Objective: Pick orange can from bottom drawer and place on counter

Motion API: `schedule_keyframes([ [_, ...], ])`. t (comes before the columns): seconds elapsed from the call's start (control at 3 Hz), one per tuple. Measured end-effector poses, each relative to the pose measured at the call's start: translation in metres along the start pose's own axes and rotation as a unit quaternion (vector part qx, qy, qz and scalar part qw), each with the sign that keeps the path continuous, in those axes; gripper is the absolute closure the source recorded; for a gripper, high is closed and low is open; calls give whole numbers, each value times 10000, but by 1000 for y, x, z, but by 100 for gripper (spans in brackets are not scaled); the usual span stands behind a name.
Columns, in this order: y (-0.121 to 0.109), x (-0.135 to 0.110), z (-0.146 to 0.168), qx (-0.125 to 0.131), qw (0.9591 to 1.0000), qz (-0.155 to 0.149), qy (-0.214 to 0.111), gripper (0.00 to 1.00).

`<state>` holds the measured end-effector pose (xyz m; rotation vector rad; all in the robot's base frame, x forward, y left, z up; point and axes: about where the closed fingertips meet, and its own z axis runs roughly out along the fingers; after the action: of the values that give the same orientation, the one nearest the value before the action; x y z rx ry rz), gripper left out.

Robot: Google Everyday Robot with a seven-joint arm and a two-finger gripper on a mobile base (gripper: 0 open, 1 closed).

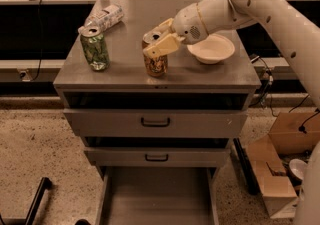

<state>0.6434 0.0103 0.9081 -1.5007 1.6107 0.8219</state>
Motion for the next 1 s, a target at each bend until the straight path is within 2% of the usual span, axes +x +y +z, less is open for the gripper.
schedule_keyframes([
  [1.0, 2, -1, 9, -80, 10000, -14, 6, 12],
])
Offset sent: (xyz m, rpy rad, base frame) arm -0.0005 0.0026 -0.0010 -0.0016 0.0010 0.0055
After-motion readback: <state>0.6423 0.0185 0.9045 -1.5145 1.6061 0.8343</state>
